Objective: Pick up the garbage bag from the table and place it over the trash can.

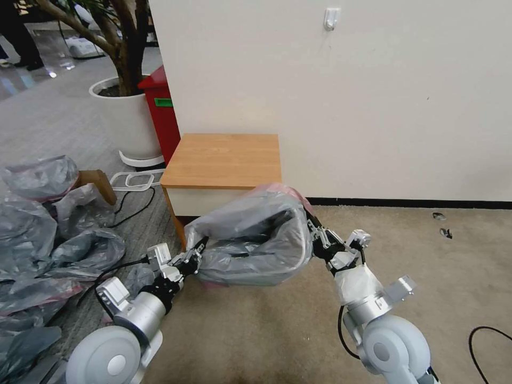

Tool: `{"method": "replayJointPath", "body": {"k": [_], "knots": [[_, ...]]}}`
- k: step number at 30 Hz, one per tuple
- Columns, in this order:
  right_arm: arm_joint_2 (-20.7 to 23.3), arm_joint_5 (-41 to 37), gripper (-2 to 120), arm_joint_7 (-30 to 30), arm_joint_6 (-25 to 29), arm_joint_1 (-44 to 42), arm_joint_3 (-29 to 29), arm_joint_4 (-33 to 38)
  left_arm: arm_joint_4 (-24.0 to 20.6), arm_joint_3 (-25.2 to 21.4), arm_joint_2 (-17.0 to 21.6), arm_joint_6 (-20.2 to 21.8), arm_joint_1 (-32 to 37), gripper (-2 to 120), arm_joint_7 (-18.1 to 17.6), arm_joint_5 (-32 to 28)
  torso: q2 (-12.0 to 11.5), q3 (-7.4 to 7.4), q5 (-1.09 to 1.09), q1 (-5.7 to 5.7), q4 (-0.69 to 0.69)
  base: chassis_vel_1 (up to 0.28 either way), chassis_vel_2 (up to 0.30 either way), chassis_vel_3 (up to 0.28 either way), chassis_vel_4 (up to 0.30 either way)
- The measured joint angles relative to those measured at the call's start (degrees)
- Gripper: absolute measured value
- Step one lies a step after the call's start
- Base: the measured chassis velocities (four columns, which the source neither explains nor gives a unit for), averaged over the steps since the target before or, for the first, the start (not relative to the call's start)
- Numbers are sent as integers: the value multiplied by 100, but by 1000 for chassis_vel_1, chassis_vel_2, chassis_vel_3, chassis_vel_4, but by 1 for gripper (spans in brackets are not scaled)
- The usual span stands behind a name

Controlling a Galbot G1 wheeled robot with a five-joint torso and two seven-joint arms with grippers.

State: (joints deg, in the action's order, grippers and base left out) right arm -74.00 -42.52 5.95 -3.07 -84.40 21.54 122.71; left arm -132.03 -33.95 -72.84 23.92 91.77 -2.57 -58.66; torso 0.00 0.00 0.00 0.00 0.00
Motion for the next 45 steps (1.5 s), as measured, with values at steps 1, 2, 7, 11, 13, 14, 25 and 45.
{"method": "replayJointPath", "body": {"k": [1, 2, 7, 11, 13, 14, 25, 45], "knots": [[0, 80, 0, -80, -44, 3, 1, -28, -8, 0, -17, -5, 4, 3, 2, -17, 0, 0, 0, 0, 0, 0, 0, 0, 0], [0, 80, 0, -80, -44, 3, 1, -28, -8, 0, -17, -5, 4, 3, 2, -17, 0, 0, 0, 0, 0, 0, 0, 0, 0], [-15, 433, 0, -237, -69, 35, -10, -248, -60, -9, -76, -25, 36, 3, 2, -125, 0, 0, 0, 0, 0, 0, 0, 0, 0], [-25, 677, 0, -326, -31, 128, -44, -568, -125, 7, -138, -32, 71, 3, -1, -193, 0, 0, 0, 0, 0, 0, 0, 0, 0], [-30, 734, 0, -385, -8, 199, -62, -754, -163, 33, -168, -32, 88, 3, -6, -208, 0, 0, 0, 0, 0, 0, 0, 0, 0], [-29, 743, 0, -398, -4, 220, -71, -806, -176, 41, -176, -32, 91, 4, -9, -213, 0, 0, 0, 0, 1, 0, 0, 0, 0], [-8, 987, 0, -515, 57, 210, -85, -995, -200, 70, -201, -24, 80, 5, -114, -220, 0, 0, 0, 0, 1, 0, 0, 0, 0], [-259, 2126, 69, -232, 1051, -889, 330, 313, 89, -242, 39, 262, -251, 3, -1255, 461, 0, 0, -1, 0, 0, 0, 0, 0, 0]]}}
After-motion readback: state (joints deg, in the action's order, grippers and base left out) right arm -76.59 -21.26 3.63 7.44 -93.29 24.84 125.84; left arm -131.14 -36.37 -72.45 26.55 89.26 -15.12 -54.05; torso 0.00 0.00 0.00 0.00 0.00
